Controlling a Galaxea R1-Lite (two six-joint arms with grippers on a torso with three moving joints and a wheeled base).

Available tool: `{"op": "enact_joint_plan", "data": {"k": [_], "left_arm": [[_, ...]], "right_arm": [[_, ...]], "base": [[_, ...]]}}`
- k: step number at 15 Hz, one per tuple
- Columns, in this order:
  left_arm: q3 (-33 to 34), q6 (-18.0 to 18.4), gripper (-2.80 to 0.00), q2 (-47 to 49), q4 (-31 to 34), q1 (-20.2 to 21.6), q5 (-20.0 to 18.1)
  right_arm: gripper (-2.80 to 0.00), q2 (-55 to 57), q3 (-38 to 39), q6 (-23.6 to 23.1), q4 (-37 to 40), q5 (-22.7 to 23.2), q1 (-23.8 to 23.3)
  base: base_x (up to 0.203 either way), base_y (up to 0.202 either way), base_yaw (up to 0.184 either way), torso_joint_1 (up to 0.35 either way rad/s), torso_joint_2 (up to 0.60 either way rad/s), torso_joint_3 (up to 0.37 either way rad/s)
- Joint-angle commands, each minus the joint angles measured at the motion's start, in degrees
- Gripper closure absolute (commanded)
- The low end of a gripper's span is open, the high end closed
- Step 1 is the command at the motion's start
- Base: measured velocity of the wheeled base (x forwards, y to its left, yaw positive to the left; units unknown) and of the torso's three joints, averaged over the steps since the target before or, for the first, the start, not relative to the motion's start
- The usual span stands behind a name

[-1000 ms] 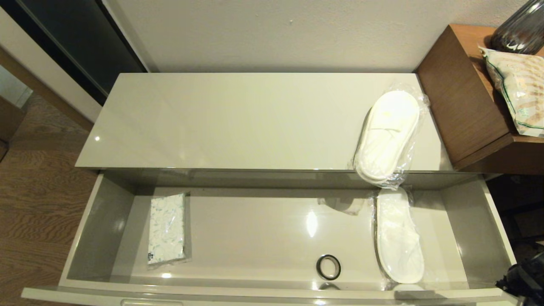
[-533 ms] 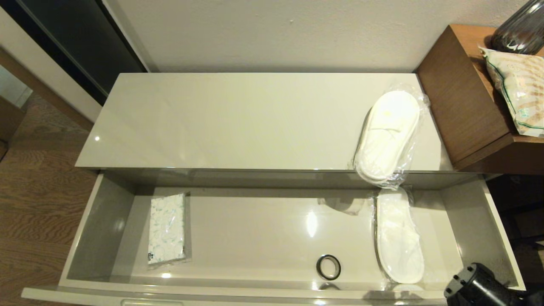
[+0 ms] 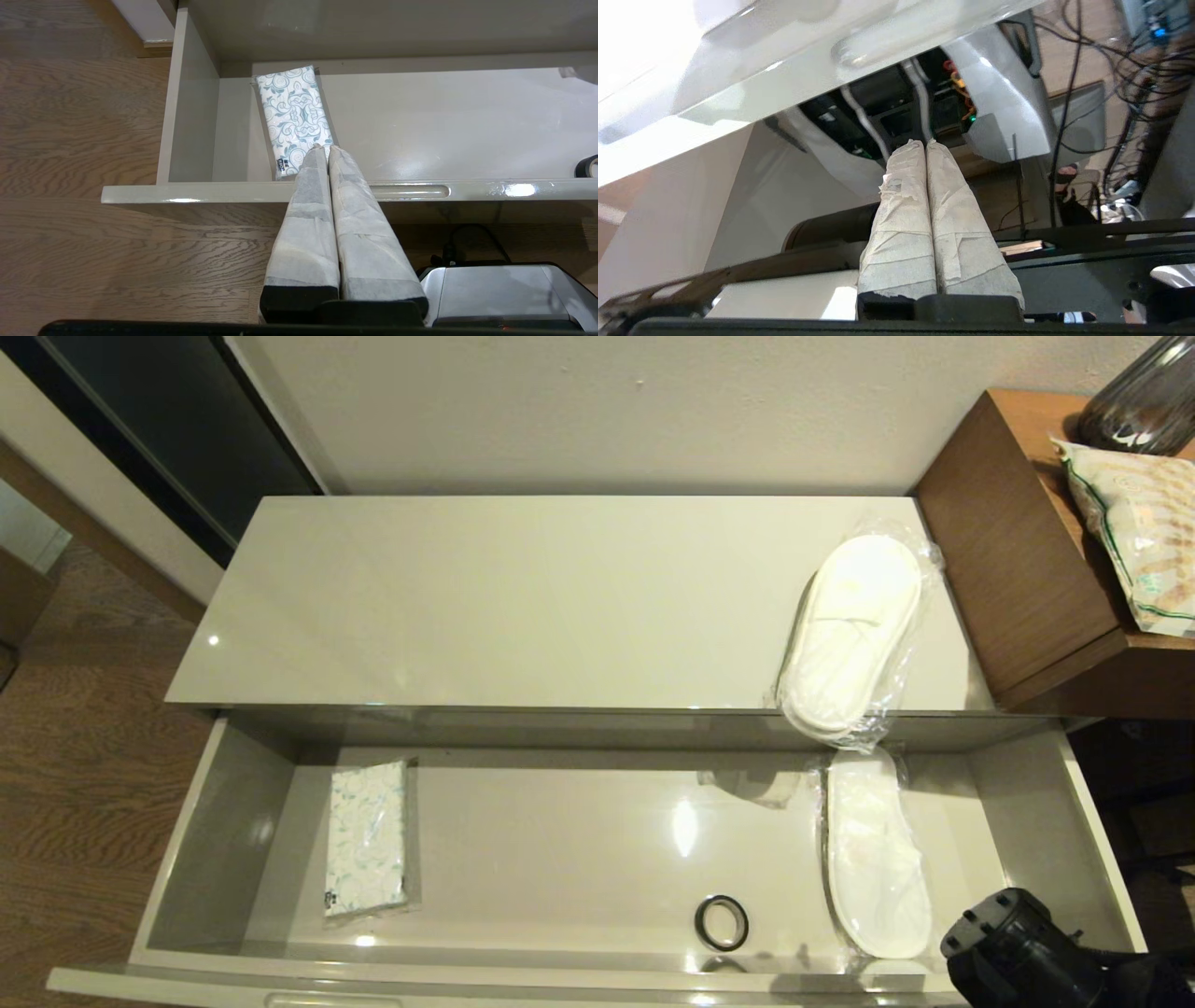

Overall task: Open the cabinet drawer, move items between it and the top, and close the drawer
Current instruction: Close the drawer

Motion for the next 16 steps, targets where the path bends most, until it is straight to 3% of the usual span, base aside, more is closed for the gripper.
{"op": "enact_joint_plan", "data": {"k": [1, 7, 12, 16], "left_arm": [[0.0, 0.0, 0.0, 0.1, 0.0, 0.0, 0.0], [0.0, 0.0, 0.0, 0.1, 0.0, 0.0, 0.0], [0.1, 0.0, 0.0, 0.1, 0.0, 0.0, 0.0], [0.0, 0.0, 0.0, 0.1, 0.0, 0.0, 0.0]], "right_arm": [[0.0, 2.1, -0.1, -0.2, -2.8, -1.7, -1.6], [0.0, -0.2, -5.2, -7.5, -2.8, -2.6, -13.2], [0.0, -4.9, -21.6, -10.3, 11.7, -1.6, -21.6], [0.0, -5.8, -36.9, -11.3, 23.6, -1.4, -24.4]], "base": [[0.0, 0.0, 0.0, 0.0, 0.0, 0.0], [0.0, 0.0, 0.0, 0.0, 0.0, 0.0], [0.0, 0.0, 0.0, 0.0, 0.0, 0.0], [0.0, 0.0, 0.0, 0.0, 0.0, 0.0]]}}
